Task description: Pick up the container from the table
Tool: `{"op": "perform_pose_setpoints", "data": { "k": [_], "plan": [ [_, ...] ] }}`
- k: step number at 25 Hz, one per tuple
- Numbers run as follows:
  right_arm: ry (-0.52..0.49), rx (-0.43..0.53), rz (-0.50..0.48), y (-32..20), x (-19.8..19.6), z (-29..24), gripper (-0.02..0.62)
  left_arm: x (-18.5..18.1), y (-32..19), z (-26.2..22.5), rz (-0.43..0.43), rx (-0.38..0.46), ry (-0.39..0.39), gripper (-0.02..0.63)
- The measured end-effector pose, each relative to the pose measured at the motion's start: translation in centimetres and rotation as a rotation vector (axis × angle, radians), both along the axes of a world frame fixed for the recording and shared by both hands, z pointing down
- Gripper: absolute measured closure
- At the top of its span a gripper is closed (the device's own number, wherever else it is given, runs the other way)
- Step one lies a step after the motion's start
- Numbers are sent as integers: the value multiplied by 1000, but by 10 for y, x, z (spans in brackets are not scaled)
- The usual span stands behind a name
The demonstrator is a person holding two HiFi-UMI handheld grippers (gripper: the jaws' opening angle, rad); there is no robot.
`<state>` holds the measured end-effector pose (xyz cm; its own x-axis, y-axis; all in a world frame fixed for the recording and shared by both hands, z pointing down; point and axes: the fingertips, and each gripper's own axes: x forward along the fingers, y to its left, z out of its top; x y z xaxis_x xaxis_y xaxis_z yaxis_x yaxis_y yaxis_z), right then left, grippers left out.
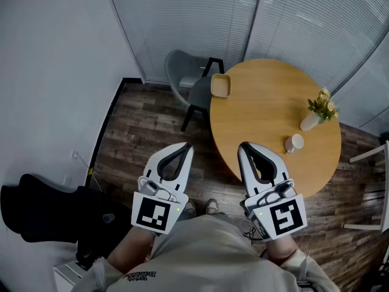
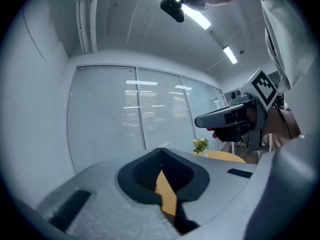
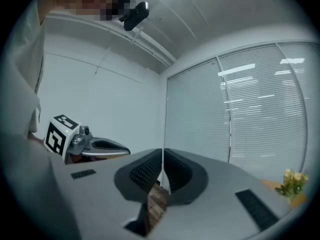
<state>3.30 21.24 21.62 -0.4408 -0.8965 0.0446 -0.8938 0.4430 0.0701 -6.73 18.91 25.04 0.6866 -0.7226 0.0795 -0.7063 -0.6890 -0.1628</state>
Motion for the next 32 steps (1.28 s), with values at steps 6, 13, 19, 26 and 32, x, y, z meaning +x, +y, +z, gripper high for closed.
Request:
{"op": "perform_pose_setpoints", "data": {
  "k": [6, 13, 19, 26, 32],
  "plan": [
    [-46, -17, 23, -3, 4, 5, 561, 0, -1, -4, 10, 11, -3, 586],
    [-50, -32, 12, -5, 2, 11, 561, -1, 0, -6, 7, 14, -3, 586],
    [-52, -38, 2, -4, 6, 15, 561, 6, 2, -6, 8, 20, -4, 586],
    [-65, -45, -16, 1, 14, 21, 561, 15, 8, -3, -2, 13, -8, 586],
    [-87, -58, -41, 3, 27, 27, 561, 22, 10, 0, -33, 29, -30, 586]
  ]
}}
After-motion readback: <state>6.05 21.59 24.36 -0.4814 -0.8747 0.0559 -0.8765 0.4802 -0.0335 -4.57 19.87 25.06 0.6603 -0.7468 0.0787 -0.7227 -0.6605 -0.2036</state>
